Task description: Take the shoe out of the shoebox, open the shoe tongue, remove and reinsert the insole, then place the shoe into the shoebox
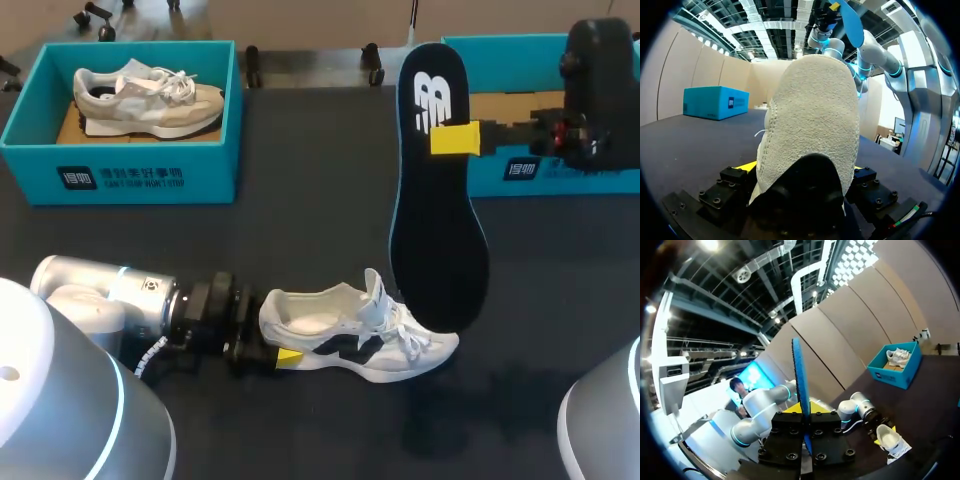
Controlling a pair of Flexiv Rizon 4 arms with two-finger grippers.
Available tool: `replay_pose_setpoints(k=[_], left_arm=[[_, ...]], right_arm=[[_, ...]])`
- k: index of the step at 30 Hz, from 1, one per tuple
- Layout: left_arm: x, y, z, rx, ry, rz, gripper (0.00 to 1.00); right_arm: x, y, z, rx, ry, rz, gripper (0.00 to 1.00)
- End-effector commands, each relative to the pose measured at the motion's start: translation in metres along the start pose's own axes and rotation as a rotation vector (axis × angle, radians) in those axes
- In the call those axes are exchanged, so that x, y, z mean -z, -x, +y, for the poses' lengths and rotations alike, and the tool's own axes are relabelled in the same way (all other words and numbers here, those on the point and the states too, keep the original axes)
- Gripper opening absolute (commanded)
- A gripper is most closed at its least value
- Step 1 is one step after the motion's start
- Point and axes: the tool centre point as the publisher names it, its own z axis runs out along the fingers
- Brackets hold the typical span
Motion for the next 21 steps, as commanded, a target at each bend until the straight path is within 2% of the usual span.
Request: replay_pose_setpoints(k=[1, 9, 10, 12, 13, 14, 15, 21], left_arm=[[-0.0012, 0.0007, 0.0014, 0.0, 0.002, -0.002, 0.0], [-0.0012, 0.0007, 0.0014, 0.0, 0.002, -0.002, 0.0], [-0.0012, 0.0007, 0.0014, 0.0, 0.002, -0.002, 0.02], [-0.0012, 0.0007, 0.0014, 0.0, 0.002, -0.002, 0.27], [-0.0012, 0.0007, 0.0014, 0.0, 0.002, -0.002, 0.46], [-0.0012, 0.0007, 0.0014, 0.0, 0.002, -0.002, 0.89], [-0.0005, 0.0008, 0.002, 0.002, 0.001, -0.002, 1.0], [0.0085, -0.0009, 0.0009, 0.004, -0.002, -0.003, 1.0]], right_arm=[[-0.0049, -0.0003, -0.0004, -0.001, 0.003, -0.003, 0.0], [-0.0049, -0.0003, -0.0004, -0.001, 0.003, -0.003, 0.0], [-0.0049, -0.0003, -0.0004, -0.001, 0.003, -0.003, 0.0], [-0.0049, -0.0003, -0.0004, -0.001, 0.003, -0.003, 0.0], [-0.0049, -0.0003, -0.0004, -0.001, 0.003, -0.003, 0.0], [-0.0049, -0.0003, -0.0004, -0.001, 0.003, -0.003, 0.0], [-0.0049, -0.0003, -0.0004, -0.001, 0.003, -0.003, 0.0], [-0.0049, -0.0003, -0.0004, -0.001, 0.003, -0.003, 0.0]])
